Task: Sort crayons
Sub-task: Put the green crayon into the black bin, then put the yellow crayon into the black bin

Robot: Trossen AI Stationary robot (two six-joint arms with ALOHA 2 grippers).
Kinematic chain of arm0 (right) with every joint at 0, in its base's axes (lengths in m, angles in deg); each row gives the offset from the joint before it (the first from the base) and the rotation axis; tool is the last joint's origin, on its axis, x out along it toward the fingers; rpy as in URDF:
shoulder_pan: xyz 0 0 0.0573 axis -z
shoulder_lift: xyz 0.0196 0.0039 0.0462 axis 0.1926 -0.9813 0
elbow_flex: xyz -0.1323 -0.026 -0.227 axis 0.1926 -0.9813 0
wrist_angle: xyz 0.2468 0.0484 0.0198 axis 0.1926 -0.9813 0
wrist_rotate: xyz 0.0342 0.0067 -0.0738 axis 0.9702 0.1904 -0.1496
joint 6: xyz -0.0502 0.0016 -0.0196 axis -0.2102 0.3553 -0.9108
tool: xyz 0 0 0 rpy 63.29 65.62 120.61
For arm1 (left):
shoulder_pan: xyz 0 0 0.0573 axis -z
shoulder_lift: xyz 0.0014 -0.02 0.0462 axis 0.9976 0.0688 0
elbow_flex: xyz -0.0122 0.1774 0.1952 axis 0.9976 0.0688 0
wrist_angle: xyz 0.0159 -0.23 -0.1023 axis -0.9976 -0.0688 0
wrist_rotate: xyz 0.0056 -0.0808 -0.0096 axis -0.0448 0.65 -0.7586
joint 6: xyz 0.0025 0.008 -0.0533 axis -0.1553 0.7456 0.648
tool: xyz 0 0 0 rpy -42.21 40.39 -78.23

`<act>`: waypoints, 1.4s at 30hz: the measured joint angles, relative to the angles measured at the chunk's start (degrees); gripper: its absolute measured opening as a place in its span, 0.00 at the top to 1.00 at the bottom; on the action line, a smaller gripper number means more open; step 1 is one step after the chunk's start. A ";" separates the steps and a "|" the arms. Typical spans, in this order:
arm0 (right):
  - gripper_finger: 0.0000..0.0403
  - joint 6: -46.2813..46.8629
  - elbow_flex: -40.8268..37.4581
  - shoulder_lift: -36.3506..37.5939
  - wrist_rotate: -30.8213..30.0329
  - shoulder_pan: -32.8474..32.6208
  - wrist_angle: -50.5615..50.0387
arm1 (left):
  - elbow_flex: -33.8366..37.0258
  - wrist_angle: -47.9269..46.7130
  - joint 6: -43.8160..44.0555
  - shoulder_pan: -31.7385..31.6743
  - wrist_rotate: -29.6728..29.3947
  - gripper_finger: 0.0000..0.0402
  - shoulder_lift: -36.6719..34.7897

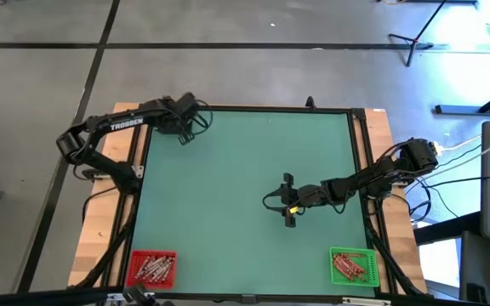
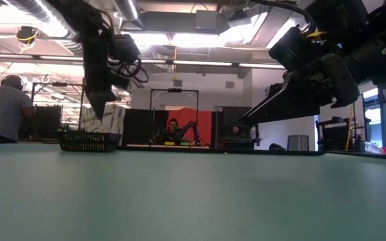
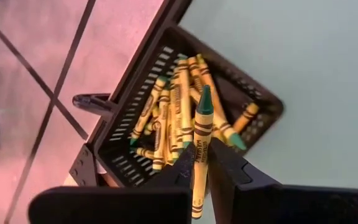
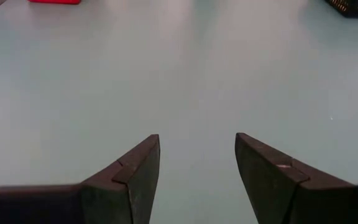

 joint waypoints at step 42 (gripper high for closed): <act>0.49 1.42 0.00 0.00 -0.01 -0.02 2.45 | 0.88 5.13 0.21 8.95 19.60 0.72 -21.88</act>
